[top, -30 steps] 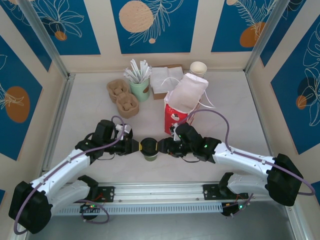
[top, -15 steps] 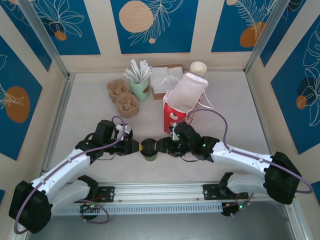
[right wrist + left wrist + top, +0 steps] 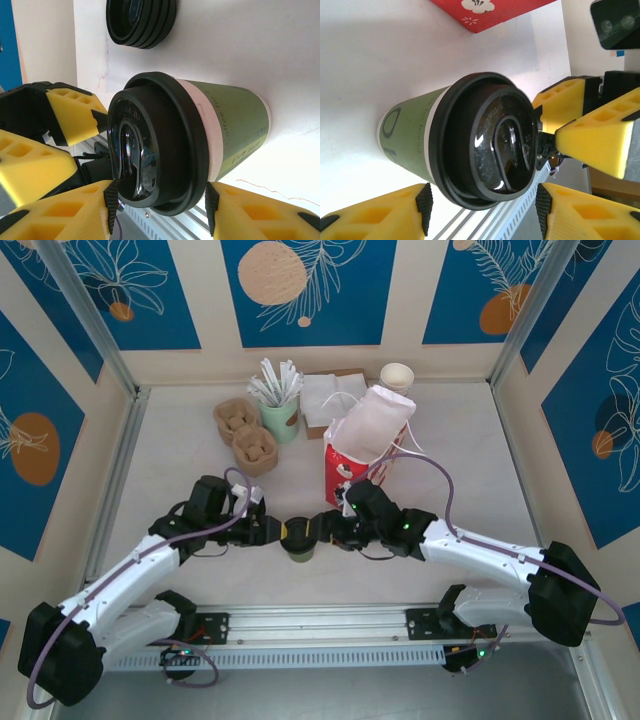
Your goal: Pack the takeout coffee
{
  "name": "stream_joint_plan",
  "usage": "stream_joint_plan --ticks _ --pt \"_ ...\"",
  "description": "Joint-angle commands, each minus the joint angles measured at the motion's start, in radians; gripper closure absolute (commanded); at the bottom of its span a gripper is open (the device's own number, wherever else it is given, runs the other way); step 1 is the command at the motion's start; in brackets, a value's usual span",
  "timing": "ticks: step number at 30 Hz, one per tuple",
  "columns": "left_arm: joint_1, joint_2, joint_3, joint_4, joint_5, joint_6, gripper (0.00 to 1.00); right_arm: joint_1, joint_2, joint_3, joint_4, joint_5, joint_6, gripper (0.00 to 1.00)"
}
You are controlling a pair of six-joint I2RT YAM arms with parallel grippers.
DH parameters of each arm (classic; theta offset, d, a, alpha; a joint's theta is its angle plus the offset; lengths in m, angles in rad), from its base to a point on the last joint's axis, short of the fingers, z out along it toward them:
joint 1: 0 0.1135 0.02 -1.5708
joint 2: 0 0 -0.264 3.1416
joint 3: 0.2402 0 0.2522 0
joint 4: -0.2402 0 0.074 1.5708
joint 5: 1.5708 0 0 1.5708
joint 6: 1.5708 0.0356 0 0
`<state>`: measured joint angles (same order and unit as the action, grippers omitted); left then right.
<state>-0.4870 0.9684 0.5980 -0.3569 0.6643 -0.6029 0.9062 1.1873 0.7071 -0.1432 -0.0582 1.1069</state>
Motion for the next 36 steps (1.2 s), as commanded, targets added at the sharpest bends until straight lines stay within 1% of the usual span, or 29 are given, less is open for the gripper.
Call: stream_joint_plan --ticks 1,4,8,15,36 --pt "0.013 0.013 0.043 -0.033 -0.011 0.043 0.37 0.007 0.011 0.032 -0.037 0.015 -0.016 0.48" --pt "0.013 0.027 0.058 -0.034 -0.014 0.056 0.33 0.009 0.014 0.035 -0.045 0.025 -0.016 0.48" --pt "0.011 0.051 0.074 -0.046 -0.035 0.073 0.34 0.011 0.021 0.043 -0.06 0.04 -0.019 0.47" --pt "-0.004 0.09 0.077 -0.028 -0.039 0.079 0.34 0.017 0.037 0.057 -0.084 0.058 -0.027 0.47" --pt "-0.051 0.141 0.085 -0.016 -0.079 0.091 0.34 0.026 0.063 0.075 -0.14 0.088 -0.021 0.48"
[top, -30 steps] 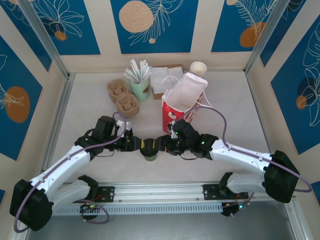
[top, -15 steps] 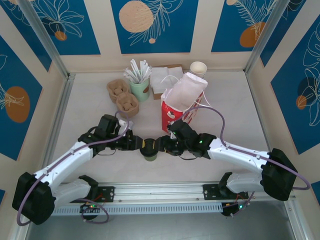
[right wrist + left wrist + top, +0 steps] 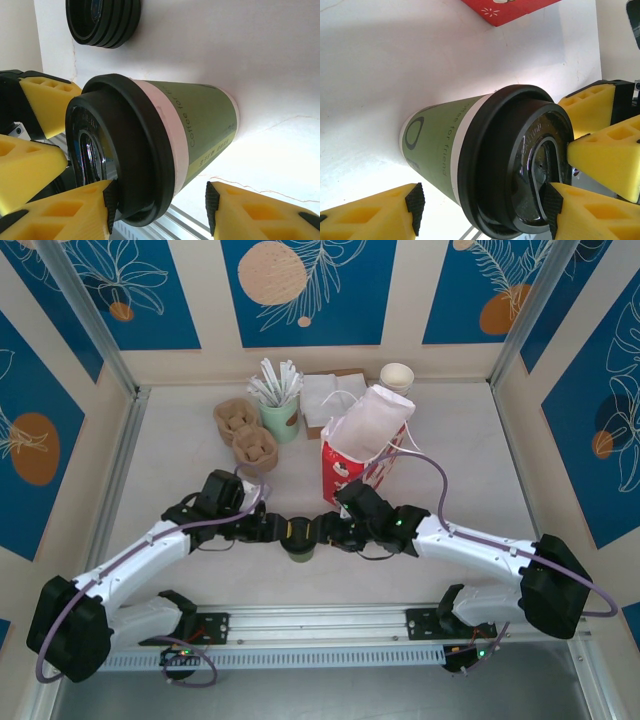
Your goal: Pack the takeout coffee
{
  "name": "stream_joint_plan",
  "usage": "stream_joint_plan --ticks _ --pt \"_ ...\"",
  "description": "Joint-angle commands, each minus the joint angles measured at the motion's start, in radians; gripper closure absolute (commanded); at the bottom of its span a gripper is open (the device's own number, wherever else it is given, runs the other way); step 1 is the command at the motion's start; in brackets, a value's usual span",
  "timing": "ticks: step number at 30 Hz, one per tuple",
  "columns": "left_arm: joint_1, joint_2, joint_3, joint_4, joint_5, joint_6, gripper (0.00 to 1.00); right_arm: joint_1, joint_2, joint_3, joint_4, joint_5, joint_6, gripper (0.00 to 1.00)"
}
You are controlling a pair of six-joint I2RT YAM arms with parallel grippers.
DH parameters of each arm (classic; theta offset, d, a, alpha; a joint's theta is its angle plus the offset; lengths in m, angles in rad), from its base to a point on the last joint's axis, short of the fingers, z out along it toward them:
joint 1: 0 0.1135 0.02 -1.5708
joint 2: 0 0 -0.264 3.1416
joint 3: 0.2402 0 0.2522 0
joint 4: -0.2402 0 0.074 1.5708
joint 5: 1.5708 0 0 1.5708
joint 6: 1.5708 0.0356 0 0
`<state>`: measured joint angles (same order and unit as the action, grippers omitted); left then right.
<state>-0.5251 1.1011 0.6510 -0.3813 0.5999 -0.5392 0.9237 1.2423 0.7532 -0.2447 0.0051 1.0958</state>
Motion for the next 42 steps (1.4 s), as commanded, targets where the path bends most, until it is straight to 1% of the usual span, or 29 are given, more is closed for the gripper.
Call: stream_joint_plan --ticks 1,6,13,17,22,34,42 --pt "-0.015 0.012 0.032 0.005 -0.016 0.031 0.34 0.008 0.009 0.032 -0.041 0.027 -0.01 0.48" --pt "-0.019 0.032 0.029 -0.002 -0.022 0.036 0.36 0.008 0.011 0.033 -0.053 0.036 -0.006 0.48" --pt "-0.018 0.025 0.034 -0.014 -0.034 0.038 0.38 0.012 0.009 0.038 -0.075 0.052 -0.002 0.49" --pt "-0.019 0.034 0.032 -0.013 -0.027 0.038 0.41 0.023 0.009 0.061 -0.136 0.111 0.004 0.51" --pt "-0.019 0.032 0.029 -0.012 -0.029 0.038 0.43 0.032 0.014 0.077 -0.172 0.14 0.005 0.51" --pt "-0.021 0.034 0.004 0.001 -0.03 0.033 0.49 0.033 0.034 0.08 -0.197 0.15 0.031 0.52" --pt "-0.021 0.033 -0.014 0.012 -0.032 0.03 0.53 0.026 0.047 0.093 -0.214 0.13 0.036 0.52"
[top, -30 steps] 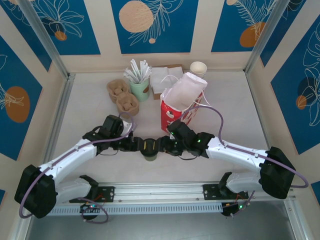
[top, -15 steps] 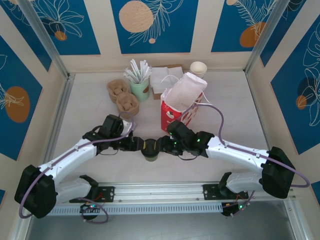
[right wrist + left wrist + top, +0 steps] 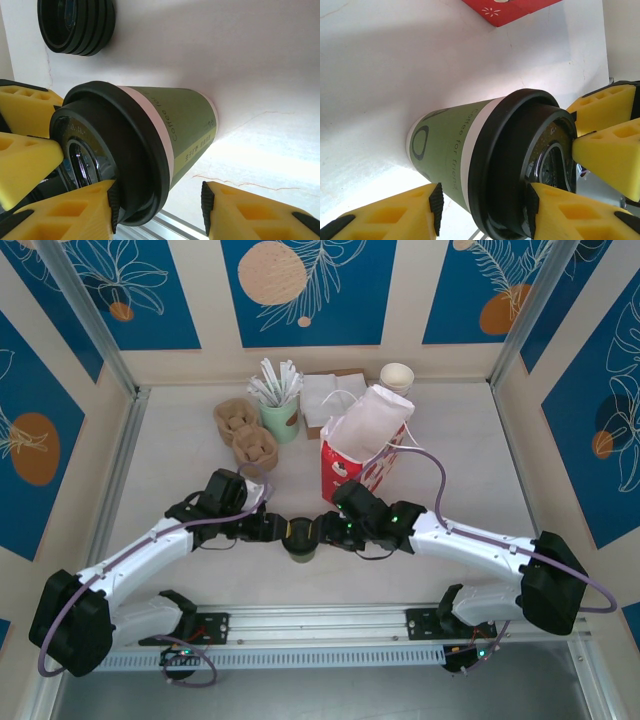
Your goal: Pack the takeout coffee
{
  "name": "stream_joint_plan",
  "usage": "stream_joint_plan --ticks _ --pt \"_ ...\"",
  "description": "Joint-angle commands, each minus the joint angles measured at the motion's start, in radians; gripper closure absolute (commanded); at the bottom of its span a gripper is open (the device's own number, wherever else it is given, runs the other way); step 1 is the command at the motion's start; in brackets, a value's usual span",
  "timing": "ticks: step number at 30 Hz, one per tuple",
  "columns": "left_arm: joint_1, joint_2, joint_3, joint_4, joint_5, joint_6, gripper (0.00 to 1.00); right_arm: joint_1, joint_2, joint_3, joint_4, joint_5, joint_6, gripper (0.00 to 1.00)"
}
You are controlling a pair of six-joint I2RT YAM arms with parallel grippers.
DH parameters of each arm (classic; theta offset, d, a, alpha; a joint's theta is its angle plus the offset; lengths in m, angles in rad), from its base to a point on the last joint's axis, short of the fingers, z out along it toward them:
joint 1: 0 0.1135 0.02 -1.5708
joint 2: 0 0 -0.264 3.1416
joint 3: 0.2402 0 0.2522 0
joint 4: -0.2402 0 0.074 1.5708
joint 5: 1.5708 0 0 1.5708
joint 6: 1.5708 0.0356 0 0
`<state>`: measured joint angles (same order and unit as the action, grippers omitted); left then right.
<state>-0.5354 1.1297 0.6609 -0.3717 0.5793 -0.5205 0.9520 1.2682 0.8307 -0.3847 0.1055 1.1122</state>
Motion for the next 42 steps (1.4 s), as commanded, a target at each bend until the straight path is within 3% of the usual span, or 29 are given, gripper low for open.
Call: stream_joint_plan --ticks 1,5,28,42 --pt "-0.01 0.005 -0.028 0.003 -0.011 0.011 0.54 -0.002 0.022 0.016 -0.074 0.029 0.022 0.52" --pt "-0.01 0.011 -0.045 0.019 -0.02 0.006 0.57 -0.003 0.032 0.015 -0.08 0.024 0.026 0.52" --pt "-0.01 -0.011 -0.113 0.044 -0.021 -0.006 0.58 -0.01 0.027 -0.061 -0.075 0.011 0.064 0.52" --pt "-0.009 -0.03 -0.03 0.006 -0.018 0.0 0.51 -0.002 0.017 0.023 -0.053 -0.035 0.037 0.52"
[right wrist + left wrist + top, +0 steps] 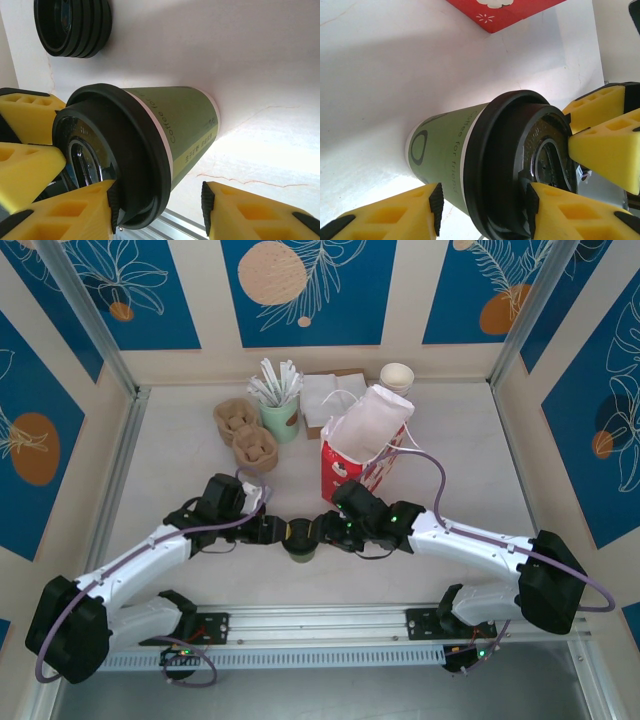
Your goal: Pack the takeout coffee
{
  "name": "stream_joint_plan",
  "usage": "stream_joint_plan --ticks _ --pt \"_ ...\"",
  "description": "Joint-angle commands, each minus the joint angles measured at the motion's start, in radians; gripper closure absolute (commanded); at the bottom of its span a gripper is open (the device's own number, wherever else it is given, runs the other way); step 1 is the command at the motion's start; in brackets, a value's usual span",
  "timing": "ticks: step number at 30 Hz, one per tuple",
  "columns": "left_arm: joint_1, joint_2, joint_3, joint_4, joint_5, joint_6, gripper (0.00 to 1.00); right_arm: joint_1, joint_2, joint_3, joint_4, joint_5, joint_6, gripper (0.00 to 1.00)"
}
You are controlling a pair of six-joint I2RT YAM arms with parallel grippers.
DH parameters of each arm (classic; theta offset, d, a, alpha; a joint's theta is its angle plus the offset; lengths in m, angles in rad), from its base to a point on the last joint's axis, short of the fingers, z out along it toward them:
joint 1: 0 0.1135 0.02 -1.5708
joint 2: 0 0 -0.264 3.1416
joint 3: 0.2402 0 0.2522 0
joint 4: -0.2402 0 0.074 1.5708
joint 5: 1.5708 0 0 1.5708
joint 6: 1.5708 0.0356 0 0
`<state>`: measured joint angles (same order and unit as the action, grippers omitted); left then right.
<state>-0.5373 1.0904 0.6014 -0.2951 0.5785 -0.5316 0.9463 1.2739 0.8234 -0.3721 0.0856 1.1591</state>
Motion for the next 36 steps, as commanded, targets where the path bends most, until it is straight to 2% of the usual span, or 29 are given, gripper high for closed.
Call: stream_joint_plan --ticks 1,11,16,28,36 --pt "-0.009 0.01 0.037 -0.072 -0.016 0.01 0.51 0.003 0.011 0.032 -0.067 -0.017 -0.012 0.51" --pt "-0.008 -0.019 0.109 -0.116 -0.038 0.019 0.47 0.003 0.004 0.073 -0.064 -0.047 -0.041 0.48" --pt "-0.008 -0.034 0.152 -0.155 -0.085 0.029 0.44 0.003 -0.001 0.095 -0.077 -0.052 -0.051 0.48" --pt "-0.003 -0.061 0.332 -0.216 -0.386 0.024 0.34 -0.004 -0.097 0.173 -0.18 -0.033 -0.129 0.47" --pt "0.027 -0.005 0.418 -0.208 -0.612 0.011 0.26 -0.047 -0.21 0.254 -0.261 -0.027 -0.262 0.46"
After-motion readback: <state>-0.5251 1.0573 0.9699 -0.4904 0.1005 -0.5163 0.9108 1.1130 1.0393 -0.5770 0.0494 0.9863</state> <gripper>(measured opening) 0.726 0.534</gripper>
